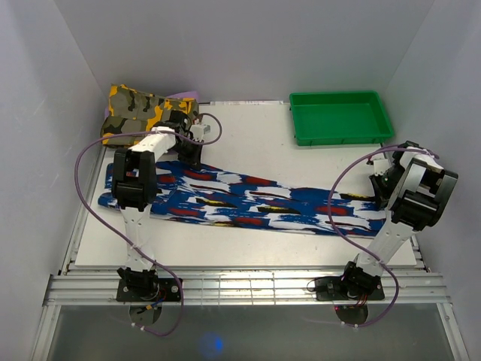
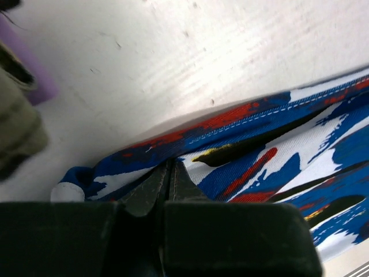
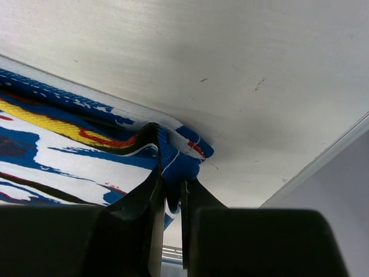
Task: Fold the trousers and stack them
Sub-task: Fold the trousers
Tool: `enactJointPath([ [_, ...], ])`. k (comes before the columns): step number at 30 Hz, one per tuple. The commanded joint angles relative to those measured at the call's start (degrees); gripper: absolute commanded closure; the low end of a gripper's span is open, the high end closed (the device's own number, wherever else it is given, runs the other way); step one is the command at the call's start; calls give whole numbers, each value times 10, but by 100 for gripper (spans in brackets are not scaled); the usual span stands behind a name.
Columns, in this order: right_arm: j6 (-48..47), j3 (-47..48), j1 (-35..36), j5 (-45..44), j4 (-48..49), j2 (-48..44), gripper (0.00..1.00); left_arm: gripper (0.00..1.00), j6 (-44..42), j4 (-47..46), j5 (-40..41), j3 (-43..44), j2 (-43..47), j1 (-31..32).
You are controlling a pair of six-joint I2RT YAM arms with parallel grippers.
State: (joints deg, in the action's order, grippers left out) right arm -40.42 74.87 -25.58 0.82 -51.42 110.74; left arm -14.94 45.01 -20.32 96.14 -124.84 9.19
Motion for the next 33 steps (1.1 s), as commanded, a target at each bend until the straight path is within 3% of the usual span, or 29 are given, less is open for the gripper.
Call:
enactJointPath([
  [1, -14, 45, -10, -67, 69, 40, 92, 100, 33, -34, 144, 29, -50, -42],
  [4, -14, 76, -8, -74, 69, 59, 92, 100, 50, -20, 129, 60, -57, -42],
  [6, -14, 104, -3, -72, 62, 67, 92, 78, 66, -10, 116, 76, -53, -43],
  [8, -7, 127, 3, -55, 40, 68, 78, 61, 76, -5, 93, 77, -27, -43],
  [10, -2, 138, 5, -30, 21, 61, 52, 38, 80, -17, 72, 63, 4, -44],
  [12, 7, 145, 5, -19, 0, 44, 39, 27, 89, -27, 71, 48, 54, -45],
  [13, 10, 145, 5, -15, -5, 38, 36, 26, 91, -34, 70, 43, 70, -49],
  [18, 15, 108, 4, -23, -14, -31, 37, 24, 97, -51, 60, 6, 158, -63],
  [23, 36, 58, 3, 36, -54, -59, 35, 27, 113, -50, 41, -61, 205, -85],
  [28, 69, 1, 2, 84, -19, -56, 33, 27, 120, -46, 26, -109, 227, -91],
  [33, 99, -46, -3, 76, 36, -33, 26, 26, 126, -48, 27, -128, 248, -91],
])
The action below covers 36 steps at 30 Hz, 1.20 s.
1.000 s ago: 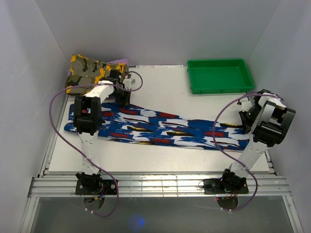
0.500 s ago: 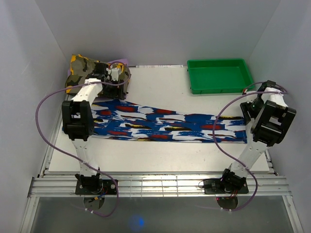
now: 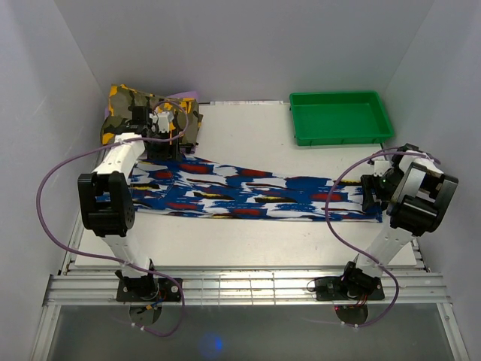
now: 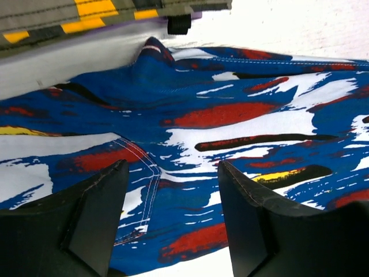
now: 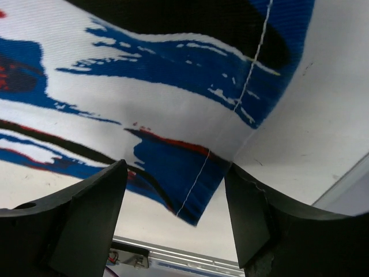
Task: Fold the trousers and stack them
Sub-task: Fold the trousers
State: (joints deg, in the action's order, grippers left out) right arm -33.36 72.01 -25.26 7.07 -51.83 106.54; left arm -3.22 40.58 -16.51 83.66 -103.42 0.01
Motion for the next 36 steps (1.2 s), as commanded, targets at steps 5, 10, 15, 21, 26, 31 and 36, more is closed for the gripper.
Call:
enactJointPath([
  [5, 42, -57, -13, -34, 98, 3, 26, 24, 2, 5, 2, -10, 47, -25],
  [10, 43, -34, -26, -16, 88, -24, 23, 24, 1, 12, -15, -21, 57, -37],
  [15, 40, -26, -31, 28, 62, 8, 27, 24, 9, 14, -24, -24, 52, -42],
  [21, 54, -53, -31, 82, 62, 48, 42, 13, 26, 35, -55, 0, 22, -99],
  [26, 58, -57, -31, 88, 63, 56, 69, 11, 26, 44, -68, 11, 3, -147],
  [31, 39, -18, -48, 61, 43, 39, 92, 10, 23, 50, -68, -7, 6, -166],
  [36, -21, 54, -112, 13, 3, 5, 92, 2, -4, 48, -90, -61, 37, -209],
])
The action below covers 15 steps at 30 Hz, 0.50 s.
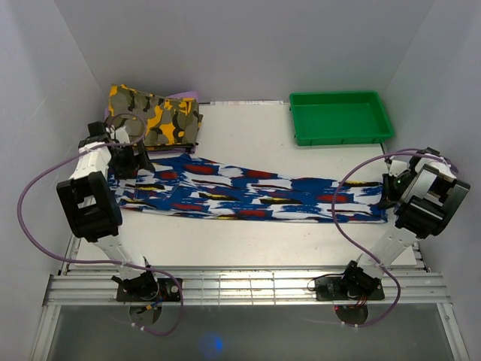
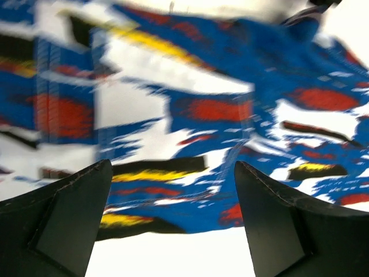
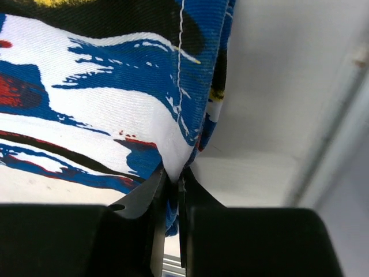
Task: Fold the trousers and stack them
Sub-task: Fold the trousers
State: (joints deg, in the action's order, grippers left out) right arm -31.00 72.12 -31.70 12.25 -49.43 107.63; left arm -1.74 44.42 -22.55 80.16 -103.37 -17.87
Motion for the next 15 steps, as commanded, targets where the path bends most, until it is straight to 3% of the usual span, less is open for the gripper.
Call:
enactJointPath([
  [1, -69, 64, -57, -45, -29, -8, 92, 2, -25, 12, -32, -40, 38, -37],
  [6, -112, 109, -83, -25, -77, -23, 92, 2, -60, 17, -50, -85, 47, -56],
  [8, -104, 110, -75, 9, -106, -37, 92, 11, -71, 15, -70, -101, 42, -56],
  [15, -36, 53, 35, 198, -142, -111, 92, 24, -77, -2, -78, -132, 13, -56],
])
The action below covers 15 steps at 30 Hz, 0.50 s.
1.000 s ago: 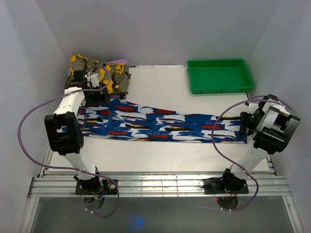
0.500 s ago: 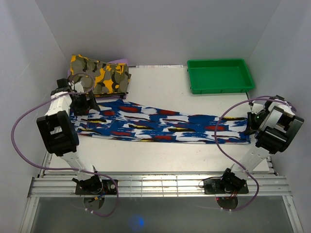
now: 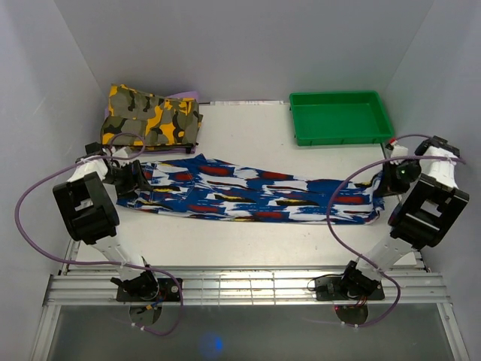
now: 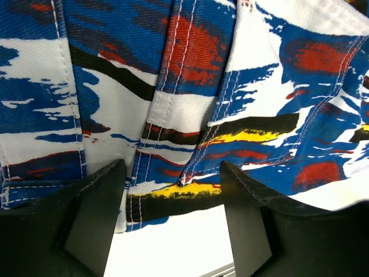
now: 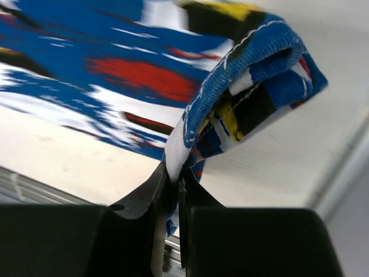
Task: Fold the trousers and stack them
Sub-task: Fold the trousers
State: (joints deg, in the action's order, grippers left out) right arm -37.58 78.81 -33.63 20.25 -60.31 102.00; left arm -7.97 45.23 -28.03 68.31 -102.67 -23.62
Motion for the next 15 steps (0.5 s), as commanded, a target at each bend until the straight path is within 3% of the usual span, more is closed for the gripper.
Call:
enactJointPath([
  [1, 40, -15, 68, 135, -31, -71, 92, 25, -14, -11, -21, -16, 5, 1],
  [6, 124, -18, 172, 217, 14, -99, 92, 24, -17, -22, -15, -35, 9, 1],
  [15, 251, -81, 318, 255, 159, -118, 92, 22, -14, -25, -23, -54, 23, 1],
])
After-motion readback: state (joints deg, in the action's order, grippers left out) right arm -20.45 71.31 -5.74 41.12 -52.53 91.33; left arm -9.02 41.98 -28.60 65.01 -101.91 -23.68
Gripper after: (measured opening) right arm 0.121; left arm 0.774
